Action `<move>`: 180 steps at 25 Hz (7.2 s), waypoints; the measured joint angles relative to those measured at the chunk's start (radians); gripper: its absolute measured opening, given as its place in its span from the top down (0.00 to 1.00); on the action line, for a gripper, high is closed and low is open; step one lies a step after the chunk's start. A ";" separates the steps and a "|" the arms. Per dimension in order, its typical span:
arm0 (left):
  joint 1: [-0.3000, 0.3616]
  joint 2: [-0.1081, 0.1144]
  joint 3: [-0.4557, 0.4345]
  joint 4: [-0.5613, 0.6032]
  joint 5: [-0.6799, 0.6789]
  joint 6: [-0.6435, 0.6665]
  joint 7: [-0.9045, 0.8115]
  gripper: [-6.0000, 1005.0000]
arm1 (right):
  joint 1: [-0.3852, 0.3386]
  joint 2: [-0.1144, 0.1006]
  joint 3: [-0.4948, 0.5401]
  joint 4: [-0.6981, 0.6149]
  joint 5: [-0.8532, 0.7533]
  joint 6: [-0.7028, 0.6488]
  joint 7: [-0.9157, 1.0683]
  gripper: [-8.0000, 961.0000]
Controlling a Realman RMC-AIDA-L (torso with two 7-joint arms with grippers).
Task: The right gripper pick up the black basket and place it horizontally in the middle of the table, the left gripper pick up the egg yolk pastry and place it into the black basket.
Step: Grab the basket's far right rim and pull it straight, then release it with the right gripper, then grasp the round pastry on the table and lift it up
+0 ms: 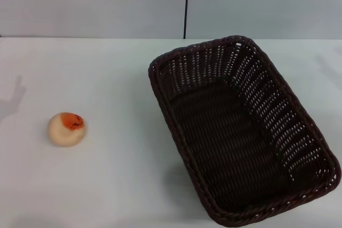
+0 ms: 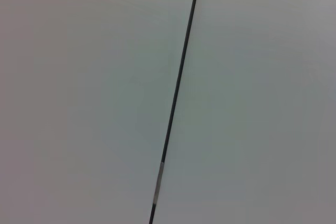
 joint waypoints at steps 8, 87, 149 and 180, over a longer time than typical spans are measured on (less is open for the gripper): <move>-0.001 -0.001 -0.001 0.000 0.000 -0.001 -0.002 0.19 | 0.081 -0.004 0.159 -0.389 -0.644 0.044 0.600 0.18; 0.159 -0.014 0.104 0.016 0.011 0.216 -0.026 0.19 | 0.851 0.022 -0.037 -0.286 -1.637 -0.183 0.647 0.82; 0.169 -0.006 0.180 -0.037 0.014 0.224 0.051 0.19 | 0.704 0.120 -0.459 -0.365 -1.332 0.157 0.527 0.17; 0.020 -0.006 0.755 0.247 0.023 0.062 -0.091 0.20 | -0.251 0.115 -0.292 -0.512 0.066 0.147 -0.046 0.12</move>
